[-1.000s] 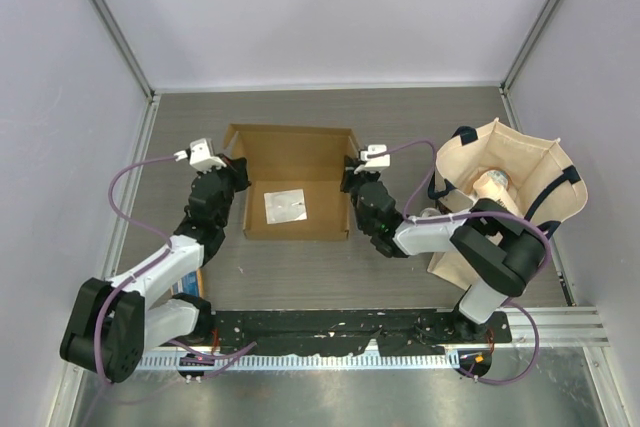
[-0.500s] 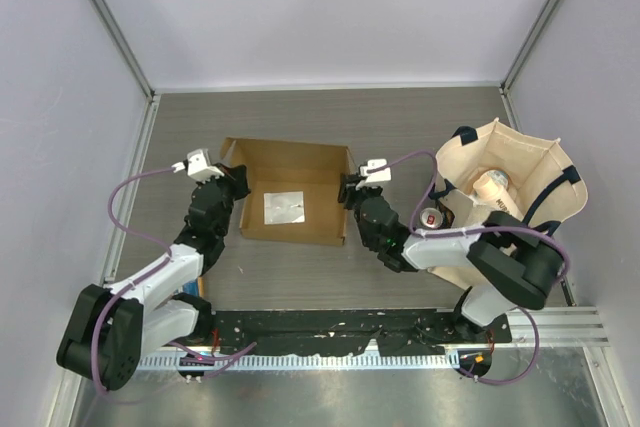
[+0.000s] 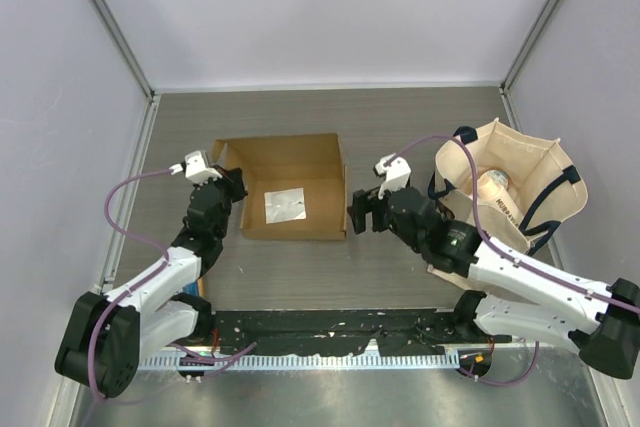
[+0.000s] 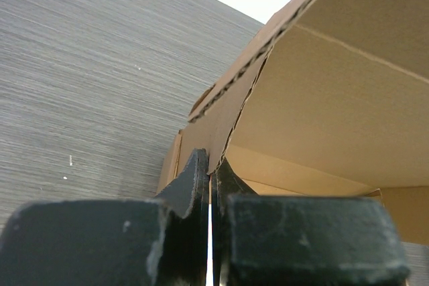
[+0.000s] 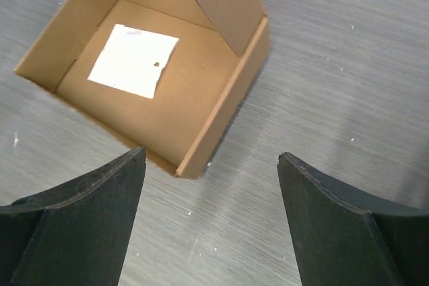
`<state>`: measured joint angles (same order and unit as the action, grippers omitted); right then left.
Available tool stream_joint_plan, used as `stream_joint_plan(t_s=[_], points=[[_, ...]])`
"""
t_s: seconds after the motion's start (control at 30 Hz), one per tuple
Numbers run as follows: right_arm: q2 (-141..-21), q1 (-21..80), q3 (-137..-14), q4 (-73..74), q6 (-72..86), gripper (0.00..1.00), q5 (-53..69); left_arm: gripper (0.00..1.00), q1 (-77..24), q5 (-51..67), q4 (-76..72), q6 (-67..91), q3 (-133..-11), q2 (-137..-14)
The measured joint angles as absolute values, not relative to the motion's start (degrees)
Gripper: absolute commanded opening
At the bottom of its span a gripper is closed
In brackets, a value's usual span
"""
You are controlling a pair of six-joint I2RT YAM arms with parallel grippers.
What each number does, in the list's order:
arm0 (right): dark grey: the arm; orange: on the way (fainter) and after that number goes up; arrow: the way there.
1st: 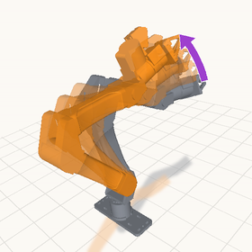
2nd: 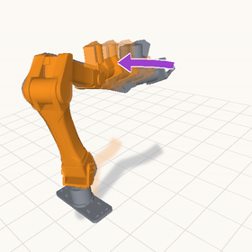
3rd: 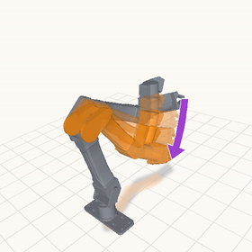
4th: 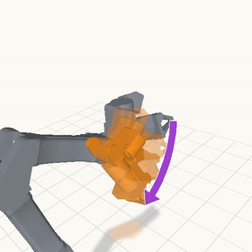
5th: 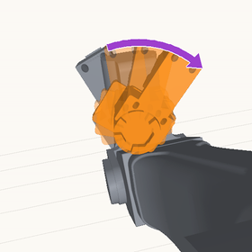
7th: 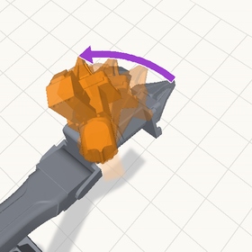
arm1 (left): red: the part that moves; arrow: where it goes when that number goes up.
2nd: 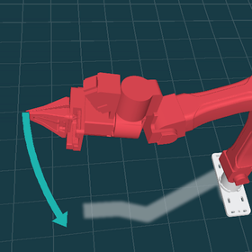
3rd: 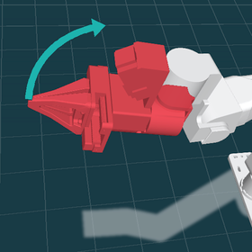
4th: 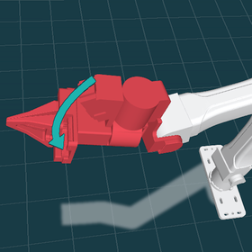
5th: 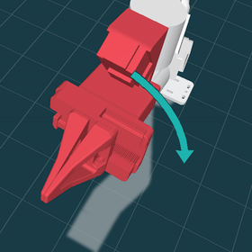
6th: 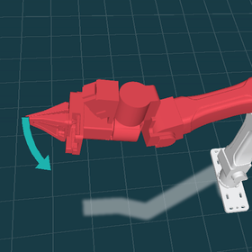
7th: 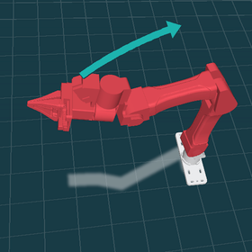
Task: Fold the paper box
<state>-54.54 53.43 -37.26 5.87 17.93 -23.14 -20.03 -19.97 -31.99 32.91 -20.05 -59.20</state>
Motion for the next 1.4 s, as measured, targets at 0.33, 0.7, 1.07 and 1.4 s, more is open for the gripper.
stream_joint_plan(t_s=[0.33, 0.7, 1.07, 1.4], points=[[-69.5, 53.4, -77.8, 23.7, -2.6, 0.86, -17.8, 0.00, -20.1, -20.0, -31.7, 31.2, -19.9, -59.0], [-93.7, 53.4, -99.8, 32.3, -25.6, 0.86, -9.6, 0.00, -20.1, -20.2, -30.9, 31.0, -20.0, -58.8], [-102.0, 53.4, -106.9, 39.0, -31.9, 0.56, -7.5, 0.28, -20.1, -20.9, -26.4, 31.6, -20.9, -57.3], [-102.0, 53.5, -103.0, 39.1, -29.1, 0.56, -5.9, 0.64, -20.1, -16.1, -6.9, 38.9, -22.3, -49.1]])
